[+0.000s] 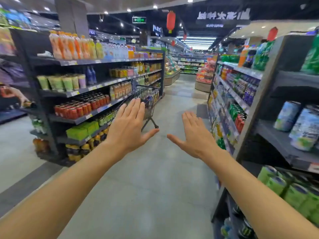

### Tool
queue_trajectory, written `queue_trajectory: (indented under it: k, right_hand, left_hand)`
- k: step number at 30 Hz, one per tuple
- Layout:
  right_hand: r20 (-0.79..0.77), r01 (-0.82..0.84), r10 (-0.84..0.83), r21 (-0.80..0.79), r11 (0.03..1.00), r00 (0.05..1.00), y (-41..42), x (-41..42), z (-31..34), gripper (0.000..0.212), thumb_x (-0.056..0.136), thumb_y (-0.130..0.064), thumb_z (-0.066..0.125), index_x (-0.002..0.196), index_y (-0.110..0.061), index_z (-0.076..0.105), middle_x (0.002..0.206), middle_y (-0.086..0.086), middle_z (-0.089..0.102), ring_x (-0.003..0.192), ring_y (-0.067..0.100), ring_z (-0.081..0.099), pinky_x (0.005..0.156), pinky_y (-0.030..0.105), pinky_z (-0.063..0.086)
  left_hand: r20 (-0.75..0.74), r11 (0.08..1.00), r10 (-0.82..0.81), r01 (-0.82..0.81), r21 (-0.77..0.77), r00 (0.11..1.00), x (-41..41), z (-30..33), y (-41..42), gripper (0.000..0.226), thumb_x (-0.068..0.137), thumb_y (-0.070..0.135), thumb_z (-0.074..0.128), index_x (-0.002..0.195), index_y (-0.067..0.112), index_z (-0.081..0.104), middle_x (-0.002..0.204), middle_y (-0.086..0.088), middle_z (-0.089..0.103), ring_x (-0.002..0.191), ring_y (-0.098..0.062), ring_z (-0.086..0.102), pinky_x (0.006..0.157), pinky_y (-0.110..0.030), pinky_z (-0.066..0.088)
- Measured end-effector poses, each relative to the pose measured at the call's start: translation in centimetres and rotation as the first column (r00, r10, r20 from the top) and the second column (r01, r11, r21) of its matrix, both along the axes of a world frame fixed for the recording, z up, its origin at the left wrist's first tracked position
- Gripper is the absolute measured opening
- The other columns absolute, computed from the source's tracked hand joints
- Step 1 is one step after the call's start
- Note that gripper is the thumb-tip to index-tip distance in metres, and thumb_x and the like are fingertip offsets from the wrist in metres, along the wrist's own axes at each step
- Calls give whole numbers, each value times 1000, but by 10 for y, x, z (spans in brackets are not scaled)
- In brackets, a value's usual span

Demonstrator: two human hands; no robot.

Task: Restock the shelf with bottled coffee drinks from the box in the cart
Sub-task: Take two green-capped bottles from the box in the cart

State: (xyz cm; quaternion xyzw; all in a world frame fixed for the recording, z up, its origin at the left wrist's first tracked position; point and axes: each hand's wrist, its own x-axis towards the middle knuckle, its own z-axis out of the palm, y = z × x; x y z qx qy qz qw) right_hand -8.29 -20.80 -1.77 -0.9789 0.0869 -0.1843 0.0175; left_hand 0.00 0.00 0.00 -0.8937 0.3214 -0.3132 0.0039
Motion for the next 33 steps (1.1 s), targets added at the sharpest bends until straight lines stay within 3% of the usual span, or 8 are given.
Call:
queue_trajectory:
  k: [11,15,25,33]
  right_hand:
    - [-16,-67,67,-8,998,998,28,96,-12,99,89,-74,32,156,-8,1,164,7,-2,151,20,-6,122,37,-2]
    - [-24,-85,85,10,996,996,14,139,-21,99,89,-75,30,156,-8,0,164,7,-4,151,19,-8,123,39,-1]
    - [20,-103,102,35,994,995,-81,269,-30,102,85,-79,24,156,-9,1,164,7,-4,151,19,-8,122,37,-4]
    - [7,-73,73,57,996,997,-174,369,-33,104,83,-80,20,155,-8,3,164,7,-2,151,19,-8,122,38,-3]
  left_hand:
    - [7,1000,-15,15,-13,1000,89,-15,26,98,86,76,20,151,3,21,158,-15,20,148,-27,16,120,-43,15]
    - [-12,1000,-18,18,21,1000,127,-26,9,100,85,77,13,151,3,20,159,-15,19,148,-27,15,120,-44,17]
    - [2,995,-47,46,89,999,263,-21,-94,99,86,78,16,152,4,15,160,-14,14,149,-25,10,121,-41,11]
    - [-55,997,-74,75,8,996,369,-12,-182,97,86,75,22,152,5,14,160,-12,12,149,-23,8,121,-36,8]
